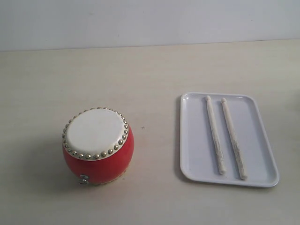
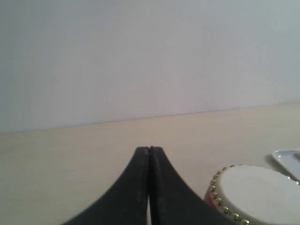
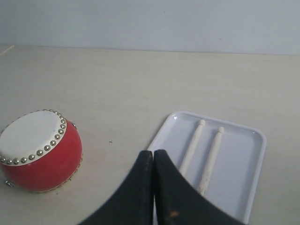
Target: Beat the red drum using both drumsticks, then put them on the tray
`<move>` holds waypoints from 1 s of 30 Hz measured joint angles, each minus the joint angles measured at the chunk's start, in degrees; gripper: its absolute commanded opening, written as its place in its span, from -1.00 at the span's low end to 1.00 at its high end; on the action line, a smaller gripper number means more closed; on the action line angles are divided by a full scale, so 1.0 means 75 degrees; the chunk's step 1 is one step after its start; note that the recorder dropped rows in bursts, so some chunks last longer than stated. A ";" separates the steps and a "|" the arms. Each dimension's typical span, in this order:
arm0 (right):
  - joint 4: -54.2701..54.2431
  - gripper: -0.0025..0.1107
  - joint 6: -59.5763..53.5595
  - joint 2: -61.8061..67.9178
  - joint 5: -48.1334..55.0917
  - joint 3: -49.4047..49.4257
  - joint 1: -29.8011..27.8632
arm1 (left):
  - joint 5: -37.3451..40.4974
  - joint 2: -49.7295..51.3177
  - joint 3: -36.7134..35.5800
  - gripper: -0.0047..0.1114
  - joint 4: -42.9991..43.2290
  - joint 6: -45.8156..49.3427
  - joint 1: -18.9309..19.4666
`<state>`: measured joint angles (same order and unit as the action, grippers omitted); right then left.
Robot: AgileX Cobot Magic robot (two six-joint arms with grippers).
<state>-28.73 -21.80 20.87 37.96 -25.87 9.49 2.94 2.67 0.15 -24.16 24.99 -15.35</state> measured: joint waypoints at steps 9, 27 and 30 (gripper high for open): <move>0.0000 -0.96 0.0000 0.0000 0.0000 0.0000 0.0000 | 0.0128 0.0000 0.0000 -0.92 0.3375 -0.2970 0.0452; 0.0000 -0.96 0.0000 0.0000 0.0000 0.0000 0.0000 | 0.0278 -0.0306 0.0000 -0.92 0.3528 -0.4049 0.2391; 0.0000 -0.96 0.0000 0.0000 0.0000 0.0000 0.0000 | 0.0452 -0.0306 0.0000 -0.92 0.3528 -0.4582 0.2603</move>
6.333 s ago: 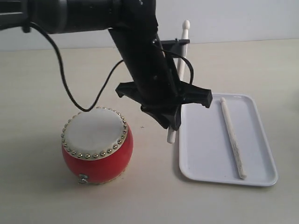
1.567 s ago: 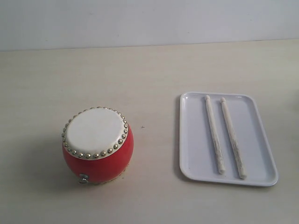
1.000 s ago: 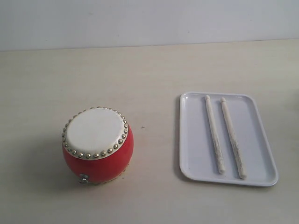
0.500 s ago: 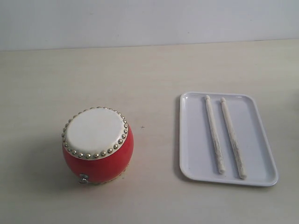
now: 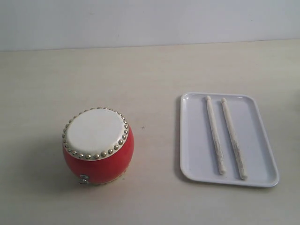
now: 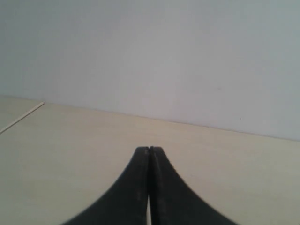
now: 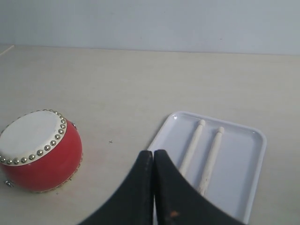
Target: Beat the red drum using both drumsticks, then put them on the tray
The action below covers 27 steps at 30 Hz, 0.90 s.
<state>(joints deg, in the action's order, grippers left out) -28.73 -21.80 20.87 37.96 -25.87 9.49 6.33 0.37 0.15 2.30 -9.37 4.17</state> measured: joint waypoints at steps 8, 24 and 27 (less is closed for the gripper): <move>0.0000 -0.96 0.0000 0.0000 0.0003 0.0000 0.0000 | 0.0195 0.0000 0.0000 -0.92 0.0000 -0.0371 -0.0165; 0.0000 -0.96 0.0000 0.0000 0.0017 0.0000 0.0000 | 0.0349 0.0000 0.0000 -0.92 0.0000 -0.0208 -0.0030; 0.0000 -0.96 0.0000 0.0000 0.0017 0.0000 0.0000 | 0.0349 0.0000 0.0000 -0.92 0.0000 -0.0208 -0.0030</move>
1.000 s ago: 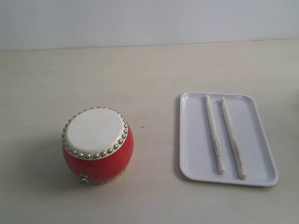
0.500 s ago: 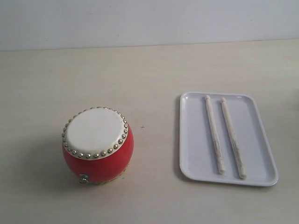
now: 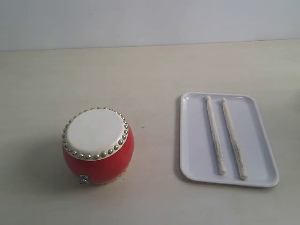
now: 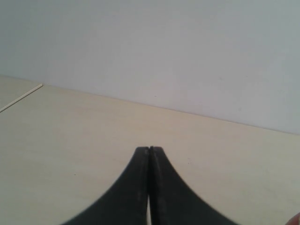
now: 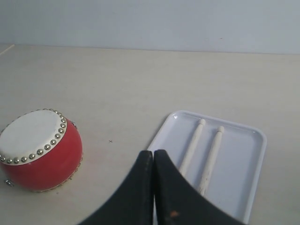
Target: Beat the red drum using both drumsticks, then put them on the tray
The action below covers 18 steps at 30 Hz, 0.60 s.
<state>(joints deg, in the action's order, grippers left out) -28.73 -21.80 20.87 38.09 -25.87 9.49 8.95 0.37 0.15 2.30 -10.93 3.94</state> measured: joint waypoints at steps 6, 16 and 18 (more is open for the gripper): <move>0.0000 -0.96 0.0000 0.0000 0.0000 0.0000 0.0000 | 0.0000 0.0000 0.0000 -0.92 0.0000 0.0000 0.0000; 0.0516 -0.96 -0.0235 -0.0979 -0.0927 0.0225 -0.0017 | 0.0000 0.0000 0.0000 -0.92 0.0000 0.0000 0.0000; 0.0690 -0.96 -0.0358 -0.1555 -0.2169 0.0873 -0.0192 | 0.0000 0.0000 0.0000 -0.92 0.0000 0.0000 0.0000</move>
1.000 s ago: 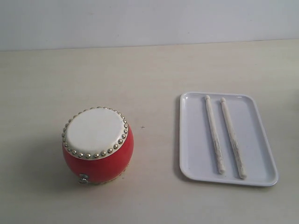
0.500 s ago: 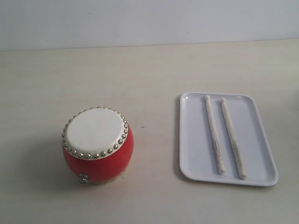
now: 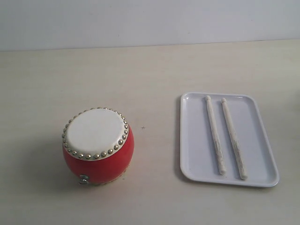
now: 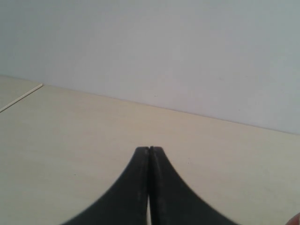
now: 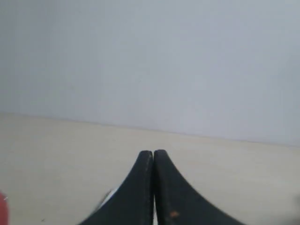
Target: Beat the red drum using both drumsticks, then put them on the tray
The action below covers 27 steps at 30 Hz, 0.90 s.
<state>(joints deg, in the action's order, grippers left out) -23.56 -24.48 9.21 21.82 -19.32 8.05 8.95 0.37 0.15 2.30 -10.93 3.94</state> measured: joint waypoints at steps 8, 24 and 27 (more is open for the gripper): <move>-0.0370 -0.96 -0.0001 -0.1181 -0.2391 0.2534 -0.0678 | 0.0000 0.0000 0.0000 -0.92 0.0000 0.0000 0.0000; 0.2957 -0.96 0.3471 -0.1181 -0.2023 0.2534 -0.0678 | 0.0000 0.0000 0.0000 -0.92 0.0000 0.0000 0.0000; 0.3141 -0.96 0.3718 -0.1181 -0.1628 0.2534 -0.0678 | 0.0000 0.0000 0.0000 -0.92 0.0000 0.0000 0.0000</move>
<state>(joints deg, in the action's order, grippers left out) 0.00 3.40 0.36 9.61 -0.32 2.97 8.95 0.37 0.15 2.30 -10.93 3.94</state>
